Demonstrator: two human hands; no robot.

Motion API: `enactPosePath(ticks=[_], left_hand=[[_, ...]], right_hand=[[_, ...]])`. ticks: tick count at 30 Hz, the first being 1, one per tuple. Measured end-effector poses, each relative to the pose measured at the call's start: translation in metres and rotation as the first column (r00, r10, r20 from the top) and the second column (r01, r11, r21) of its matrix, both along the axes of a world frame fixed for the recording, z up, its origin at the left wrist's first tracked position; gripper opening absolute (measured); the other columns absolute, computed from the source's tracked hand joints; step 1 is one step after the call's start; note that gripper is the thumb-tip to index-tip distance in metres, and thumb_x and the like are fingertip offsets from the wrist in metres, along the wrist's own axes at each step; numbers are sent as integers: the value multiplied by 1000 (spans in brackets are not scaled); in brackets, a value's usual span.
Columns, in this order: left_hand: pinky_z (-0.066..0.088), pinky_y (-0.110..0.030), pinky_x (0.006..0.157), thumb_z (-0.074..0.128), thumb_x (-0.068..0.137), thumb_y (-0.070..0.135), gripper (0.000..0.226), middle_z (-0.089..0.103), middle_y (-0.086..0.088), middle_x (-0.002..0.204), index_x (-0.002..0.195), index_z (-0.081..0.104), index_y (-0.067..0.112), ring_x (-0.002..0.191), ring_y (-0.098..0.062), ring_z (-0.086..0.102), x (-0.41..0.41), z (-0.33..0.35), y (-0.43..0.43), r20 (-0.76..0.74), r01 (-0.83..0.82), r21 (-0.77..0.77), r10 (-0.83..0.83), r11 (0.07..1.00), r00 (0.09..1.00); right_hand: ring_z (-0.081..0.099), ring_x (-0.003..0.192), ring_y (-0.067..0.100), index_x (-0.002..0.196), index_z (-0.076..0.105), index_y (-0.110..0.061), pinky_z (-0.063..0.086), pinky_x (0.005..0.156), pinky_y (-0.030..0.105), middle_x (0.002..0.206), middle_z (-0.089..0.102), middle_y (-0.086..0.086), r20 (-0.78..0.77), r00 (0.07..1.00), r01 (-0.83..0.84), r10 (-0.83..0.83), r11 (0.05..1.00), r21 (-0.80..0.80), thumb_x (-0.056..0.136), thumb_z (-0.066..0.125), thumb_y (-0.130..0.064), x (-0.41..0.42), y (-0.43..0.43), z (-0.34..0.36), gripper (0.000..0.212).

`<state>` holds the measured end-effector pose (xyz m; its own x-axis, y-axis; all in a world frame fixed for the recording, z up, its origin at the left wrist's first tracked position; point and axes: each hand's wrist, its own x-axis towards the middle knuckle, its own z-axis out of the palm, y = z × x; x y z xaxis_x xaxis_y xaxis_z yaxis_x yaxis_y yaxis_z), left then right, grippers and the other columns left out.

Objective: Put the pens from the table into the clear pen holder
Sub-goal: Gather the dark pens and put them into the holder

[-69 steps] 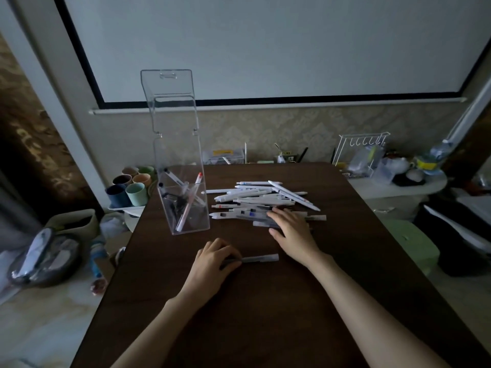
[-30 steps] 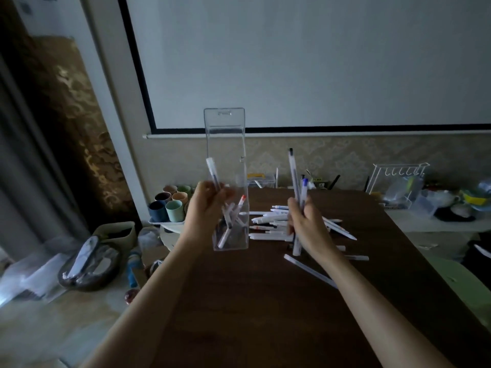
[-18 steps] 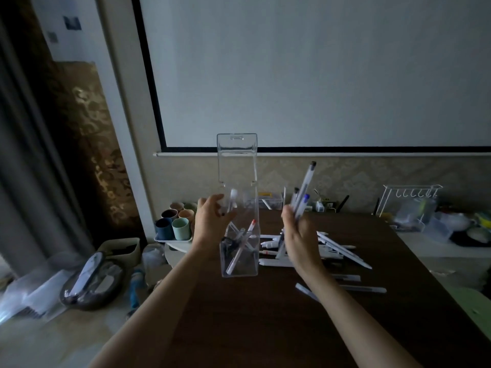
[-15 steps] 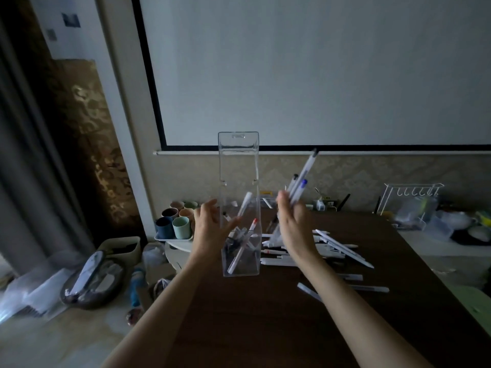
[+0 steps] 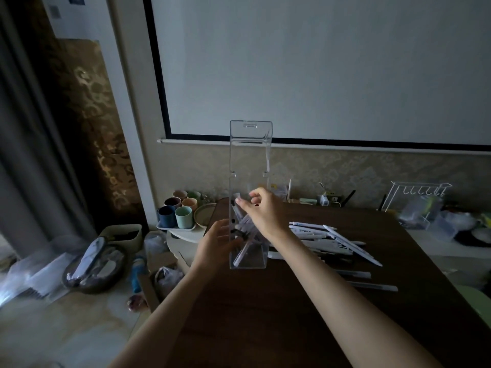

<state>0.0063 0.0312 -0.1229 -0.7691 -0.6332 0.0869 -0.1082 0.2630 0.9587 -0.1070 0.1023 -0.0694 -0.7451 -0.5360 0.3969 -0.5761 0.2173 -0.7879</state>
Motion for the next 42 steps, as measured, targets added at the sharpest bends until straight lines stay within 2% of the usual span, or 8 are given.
enactPosePath(ticks=[4,8,16,25,30,34,39,42], left_hand=[[52,-28,78,72,74,11,54,57,-6,116,121,46,10,95,-11,58,8,1,7,-33,-62,-85,59,994,998],[48,-26,74,70,77,18,39,47,2,107,110,51,10,83,-4,52,31,-6,37,-130,-285,-358,254,889,958],[52,-22,82,65,82,23,23,53,10,105,104,58,21,92,-2,57,-9,-36,97,107,215,-409,-187,887,977],[34,-36,104,58,85,35,48,46,5,134,131,42,31,123,-14,41,-63,-52,133,357,491,-608,-338,624,871],[34,-33,97,54,86,41,34,49,3,120,119,53,32,113,-16,43,-59,-61,140,414,488,-647,-268,585,870],[33,-31,90,54,88,36,19,52,5,114,105,58,30,108,-15,45,-44,-58,132,396,462,-678,-245,572,885],[33,-25,84,54,88,34,13,57,10,110,100,59,30,106,-10,47,-16,-51,118,413,483,-657,-260,579,873],[39,-25,82,57,87,32,11,60,12,103,97,62,30,99,-8,52,6,-44,109,406,470,-613,-257,636,877]], right_hand=[[55,103,14,111,56,-7,44,88,23,113,60,8,72,988,-133,137,989,-66,83,66,-27,6,32,10,36],[58,94,10,100,62,-9,43,80,11,99,62,2,-2,997,-80,80,996,-30,88,58,-15,-11,100,-8,14],[59,101,18,94,64,-11,41,81,24,98,59,0,33,981,176,-193,941,289,86,58,-7,-67,216,-83,10],[45,114,18,129,50,-22,35,97,28,121,53,0,-206,978,125,-4,805,580,91,53,-21,-73,247,-110,39],[47,103,22,115,55,-22,35,84,29,111,51,3,-314,946,147,82,754,640,89,54,-33,-65,250,-107,28],[43,95,15,94,59,-25,29,78,27,94,46,-5,-198,977,86,80,700,709,82,61,-43,-60,244,-91,22],[51,68,10,87,61,-20,36,57,25,75,56,-6,283,958,-255,54,617,745,79,67,-40,-47,229,-69,23],[52,64,9,83,62,-22,37,56,25,75,58,-4,243,961,-274,133,581,766,83,62,-37,-40,221,-63,15]])
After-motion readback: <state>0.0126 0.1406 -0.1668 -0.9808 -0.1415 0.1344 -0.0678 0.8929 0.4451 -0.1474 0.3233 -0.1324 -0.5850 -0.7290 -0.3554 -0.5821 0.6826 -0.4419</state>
